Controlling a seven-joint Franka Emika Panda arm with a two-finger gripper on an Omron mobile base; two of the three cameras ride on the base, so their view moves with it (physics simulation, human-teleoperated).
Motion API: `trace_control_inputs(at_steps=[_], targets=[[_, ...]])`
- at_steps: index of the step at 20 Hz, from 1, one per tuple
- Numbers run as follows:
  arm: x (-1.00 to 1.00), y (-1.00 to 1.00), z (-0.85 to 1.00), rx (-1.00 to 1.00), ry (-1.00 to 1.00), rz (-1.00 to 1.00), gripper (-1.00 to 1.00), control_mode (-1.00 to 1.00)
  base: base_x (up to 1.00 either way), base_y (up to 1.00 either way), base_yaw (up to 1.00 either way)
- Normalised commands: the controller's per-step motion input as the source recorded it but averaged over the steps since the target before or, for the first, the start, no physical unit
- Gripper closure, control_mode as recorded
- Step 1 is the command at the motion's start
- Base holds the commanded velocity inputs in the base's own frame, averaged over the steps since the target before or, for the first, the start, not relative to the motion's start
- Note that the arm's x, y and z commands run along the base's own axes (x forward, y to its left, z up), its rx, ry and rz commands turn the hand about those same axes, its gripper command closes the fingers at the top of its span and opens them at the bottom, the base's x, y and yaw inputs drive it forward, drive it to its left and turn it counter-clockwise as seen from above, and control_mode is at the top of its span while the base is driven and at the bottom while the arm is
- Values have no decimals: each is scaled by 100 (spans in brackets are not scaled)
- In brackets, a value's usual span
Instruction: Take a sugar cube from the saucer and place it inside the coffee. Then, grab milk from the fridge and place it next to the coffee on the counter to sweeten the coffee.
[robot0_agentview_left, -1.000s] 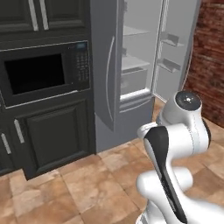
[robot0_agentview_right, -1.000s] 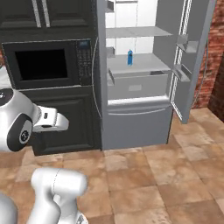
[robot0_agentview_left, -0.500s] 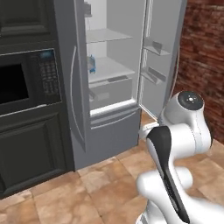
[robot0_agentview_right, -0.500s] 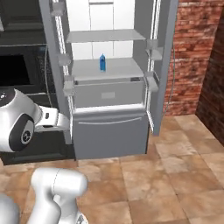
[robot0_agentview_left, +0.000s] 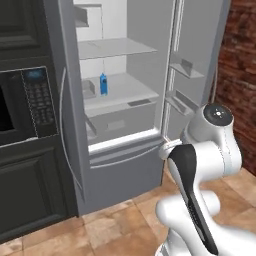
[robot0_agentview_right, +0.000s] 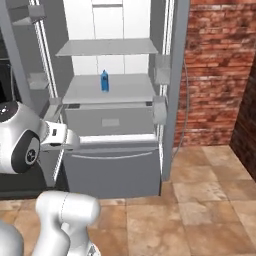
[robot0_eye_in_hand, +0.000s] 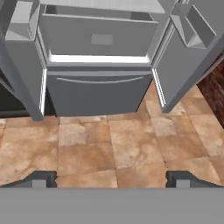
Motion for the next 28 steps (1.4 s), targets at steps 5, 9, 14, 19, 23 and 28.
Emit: trace_control_inputs(at_steps=[5,9,14,19,23,28], targets=[[0,0,0,0,0,0,-100,100,76,-35,21],[0,0,0,0,0,0,-100,100,73,-28,20],[0,0,0,0,0,0,-100,100,72,-29,20],[0,0,0,0,0,0,-100,100,67,-23,19],[0,0,0,0,0,0,-100,100,56,-9,17],[0,0,0,0,0,0,-100,100,44,0,14]])
